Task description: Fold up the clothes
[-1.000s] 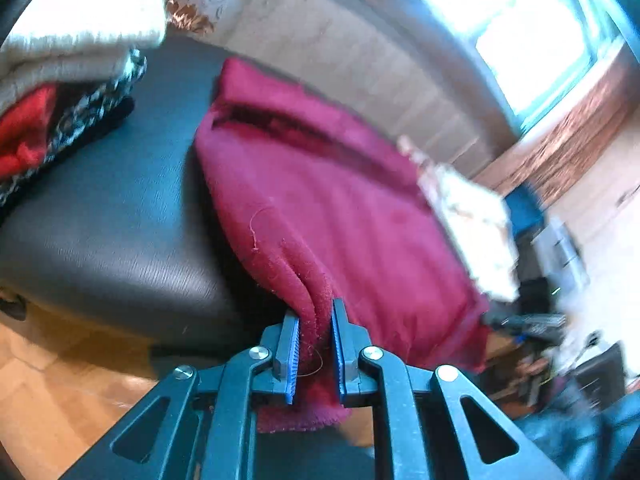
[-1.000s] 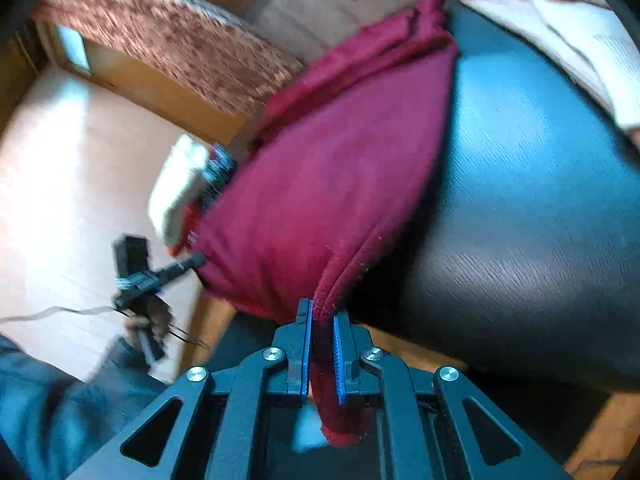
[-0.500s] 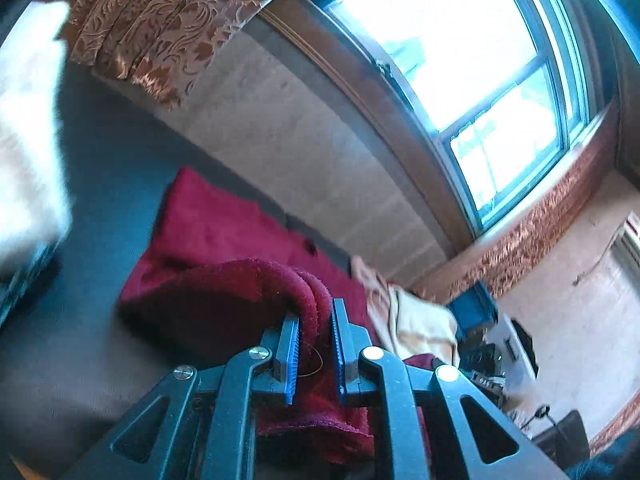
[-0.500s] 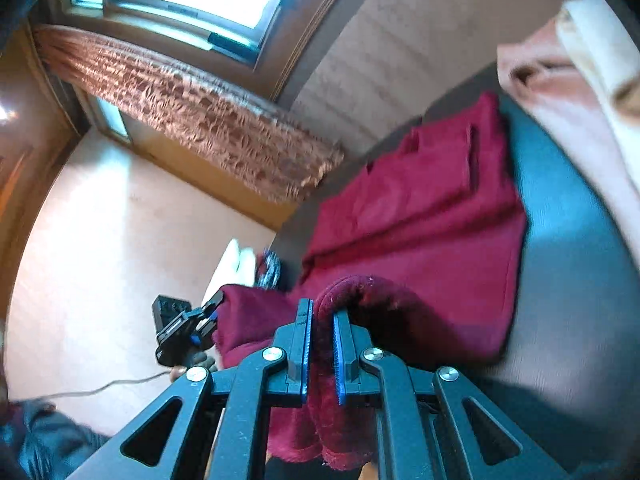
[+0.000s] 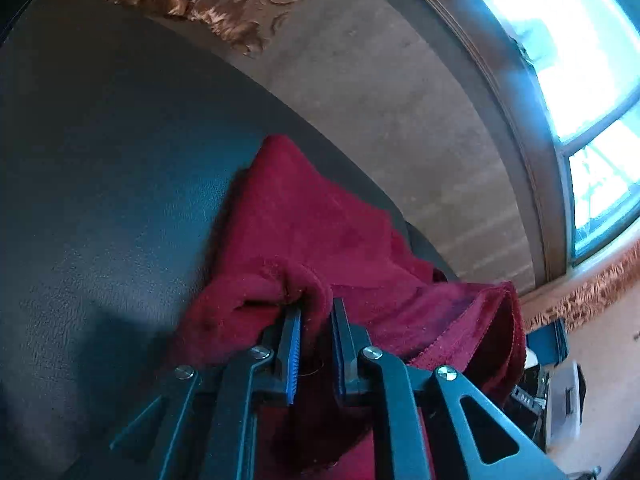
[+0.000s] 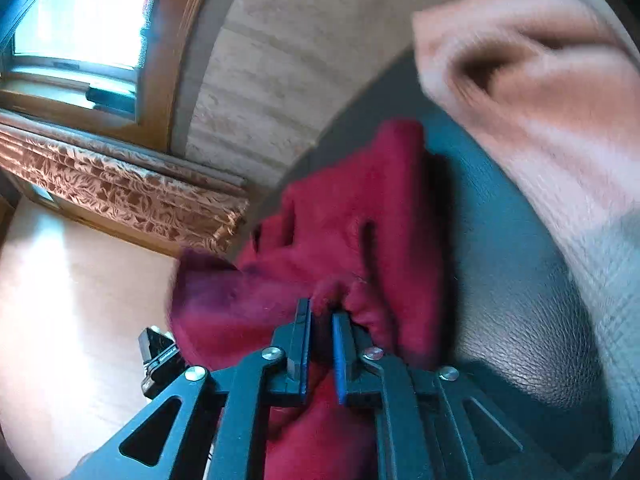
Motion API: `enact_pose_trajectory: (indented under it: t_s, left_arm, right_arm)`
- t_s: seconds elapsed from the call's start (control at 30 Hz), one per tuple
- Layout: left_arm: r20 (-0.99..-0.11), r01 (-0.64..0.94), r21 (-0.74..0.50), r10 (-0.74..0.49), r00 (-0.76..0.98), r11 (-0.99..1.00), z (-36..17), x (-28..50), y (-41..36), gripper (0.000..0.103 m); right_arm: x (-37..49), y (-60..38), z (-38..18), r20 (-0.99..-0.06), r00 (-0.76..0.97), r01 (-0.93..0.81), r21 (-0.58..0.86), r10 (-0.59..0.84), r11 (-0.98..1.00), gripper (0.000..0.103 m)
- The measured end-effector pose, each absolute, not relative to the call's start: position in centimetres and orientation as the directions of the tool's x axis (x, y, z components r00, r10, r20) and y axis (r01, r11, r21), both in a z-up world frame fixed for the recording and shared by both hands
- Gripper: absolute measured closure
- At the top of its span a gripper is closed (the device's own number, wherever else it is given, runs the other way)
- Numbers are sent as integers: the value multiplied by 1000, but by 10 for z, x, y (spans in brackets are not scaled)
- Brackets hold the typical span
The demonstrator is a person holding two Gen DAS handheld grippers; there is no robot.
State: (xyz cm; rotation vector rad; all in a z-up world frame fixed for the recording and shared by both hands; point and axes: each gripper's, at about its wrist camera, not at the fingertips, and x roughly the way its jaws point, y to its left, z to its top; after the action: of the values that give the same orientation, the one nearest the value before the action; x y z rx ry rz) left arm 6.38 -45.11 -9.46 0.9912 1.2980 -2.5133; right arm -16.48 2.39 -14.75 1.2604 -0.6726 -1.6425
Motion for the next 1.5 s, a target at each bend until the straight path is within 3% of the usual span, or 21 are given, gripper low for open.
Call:
enact_pose_trajectory:
  t_s: [0.33,0.4,0.43,0.47,0.63,0.77,0.9,1.03,1.2,1.37,1.5]
  left_arm:
    - [-603,371,-725,275,-749,-580,-91,138,-402,91]
    - [-572,360,-765,306,-761,-534,-88,147,-399,91]
    - [-550,350,-788,324,-770,-505,-87,151,-399,90]
    - [-528,340,-810,341,-778,-478,-85,155,-400,90]
    - [-379,241,-904,402,-834,-352,-67,157,-406,87]
    - [-330,219,-927,383,-863,-305,-62,152,-415,84]
    - [-295,249,-953,346,-891,-171,-77,151,-431,75]
    - [-361,344,-933,303,-882,-108,-95,145,-442,74]
    - [-420,367,-899,238,-875,-238,-75,144,-444,71]
    - [-428,360,-870,155,-890,-337,-47,138,-451,65]
    - [-549,468,-736,27,-835,-490,-32,130,-451,64]
  right_arm:
    - [-116,78,-145,-426,-36,338,846,-904,-412,95]
    - [-108,84,-142,-415,-10,322,860,-910,-396,86]
    - [-104,87,-141,-403,10,306,872,-915,-381,75]
    - [-101,88,-138,-386,27,297,884,-922,-362,57]
    - [-89,81,-121,-270,122,278,933,-955,-229,21]
    - [-86,71,-111,-151,130,256,960,-980,-114,10]
    - [-99,77,-114,-54,-4,196,979,-999,-54,8]
    - [-107,78,-128,-117,-94,160,978,-989,-131,6]
    - [-100,81,-122,-223,-119,259,934,-968,-247,6]
    - [-93,75,-97,-403,-197,439,779,-894,-448,6]
    - [-100,49,-87,-528,-278,536,608,-802,-586,10]
